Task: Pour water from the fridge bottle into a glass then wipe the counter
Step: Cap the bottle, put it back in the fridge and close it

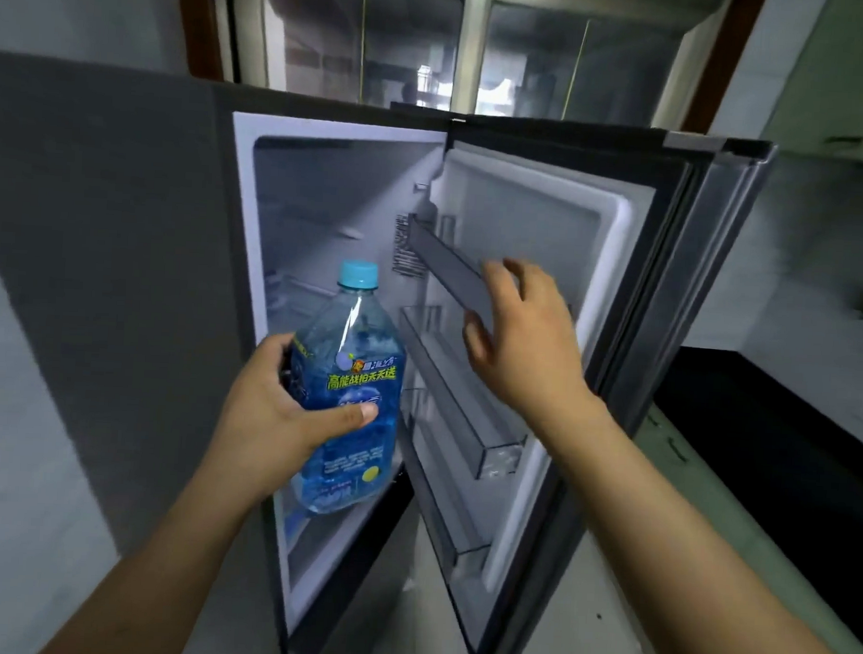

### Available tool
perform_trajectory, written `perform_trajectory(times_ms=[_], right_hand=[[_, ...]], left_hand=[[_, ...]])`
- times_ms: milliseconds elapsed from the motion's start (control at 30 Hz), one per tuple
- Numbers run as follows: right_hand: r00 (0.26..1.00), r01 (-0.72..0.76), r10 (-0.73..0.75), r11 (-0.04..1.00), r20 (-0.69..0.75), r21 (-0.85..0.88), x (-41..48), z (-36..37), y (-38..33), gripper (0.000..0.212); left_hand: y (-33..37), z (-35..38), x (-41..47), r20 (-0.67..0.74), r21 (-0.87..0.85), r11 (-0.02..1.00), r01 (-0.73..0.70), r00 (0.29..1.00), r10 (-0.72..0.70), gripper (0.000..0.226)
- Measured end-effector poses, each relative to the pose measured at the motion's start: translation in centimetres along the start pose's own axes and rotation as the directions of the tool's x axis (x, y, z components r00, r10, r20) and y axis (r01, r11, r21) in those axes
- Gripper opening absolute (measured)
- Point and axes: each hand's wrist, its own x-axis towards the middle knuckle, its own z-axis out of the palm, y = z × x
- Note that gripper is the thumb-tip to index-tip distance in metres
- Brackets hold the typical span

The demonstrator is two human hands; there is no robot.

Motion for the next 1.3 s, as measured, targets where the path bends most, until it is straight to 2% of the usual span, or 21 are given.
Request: perform_trajectory(times_ms=[67,133,200,367,433,500,600,733,867,1000,1100,1167,1300], right_hand=[[0.950,-0.145,0.193,0.969,0.245,-0.201,2.9,0.3,1.0,0.053],[0.869,-0.176,0.322,0.911,0.376,-0.373,4.4,0.5,2.7,0.036],[0.832,-0.151,0.363,0.875,0.419,-0.460,4.8,0.5,5.1,0.025],[0.765,-0.108,0.398,0.855,0.507,-0.508,5.7,0.4,11.9,0.024],[0.772,-0.099,0.366,0.877,0.520,-0.471,6.6,1.3,14.0,0.028],[0.795,-0.092,0.302,0.917,0.526,-0.387,7.9,3.0,15.3,0.042],[0.835,-0.024,0.152,0.970,0.529,-0.240,10.6,6.7,16.6,0.056],[0.859,0.081,-0.039,0.995,0.510,-0.062,14.7,11.6,17.3,0.060],[0.858,0.189,-0.147,0.981,0.492,-0.037,17.9,15.7,17.4,0.063],[0.842,0.261,-0.201,0.964,0.500,-0.051,18.7,17.9,18.2,0.061],[0.852,0.233,-0.204,0.973,0.482,-0.001,18.9,18.7,19.8,0.055],[0.842,0.217,-0.201,0.976,0.501,0.027,19.4,18.8,20.6,0.042],[0.810,0.095,-0.125,0.992,0.573,0.082,20.1,19.1,22.1,0.025]], left_hand=[[-0.4,1.3,0.6,0.007,0.009,1.000,0.007,1.000,-0.007,0.079],[-0.8,2.6,1.3,0.010,0.025,1.000,0.011,1.000,-0.011,0.076],[-1.2,3.7,2.0,0.012,0.032,0.999,0.017,1.000,-0.017,0.072],[-2.1,6.6,4.7,-0.006,0.056,0.998,0.024,1.000,-0.024,0.075],[-2.5,8.1,6.3,-0.031,0.049,0.998,0.032,0.999,-0.030,0.076],[-2.8,9.7,8.2,-0.063,0.053,0.998,0.043,0.997,-0.039,0.076],[-3.2,11.8,11.0,-0.114,0.075,0.996,0.038,0.993,-0.029,0.074],[-4.2,13.8,14.8,-0.188,0.094,0.995,0.031,0.982,-0.013,0.071],[-5.5,13.5,19.0,-0.261,0.116,0.992,0.052,0.965,-0.020,0.082],[-7.8,11.7,22.9,-0.345,0.148,0.987,0.063,0.938,-0.008,0.087],[-10.1,9.8,26.9,-0.417,0.149,0.986,0.075,0.909,-0.006,0.085],[-11.4,8.6,29.7,-0.442,0.177,0.982,0.063,0.897,0.023,0.081],[-13.7,6.9,34.5,-0.493,0.196,0.980,0.027,0.867,0.075,0.071]])
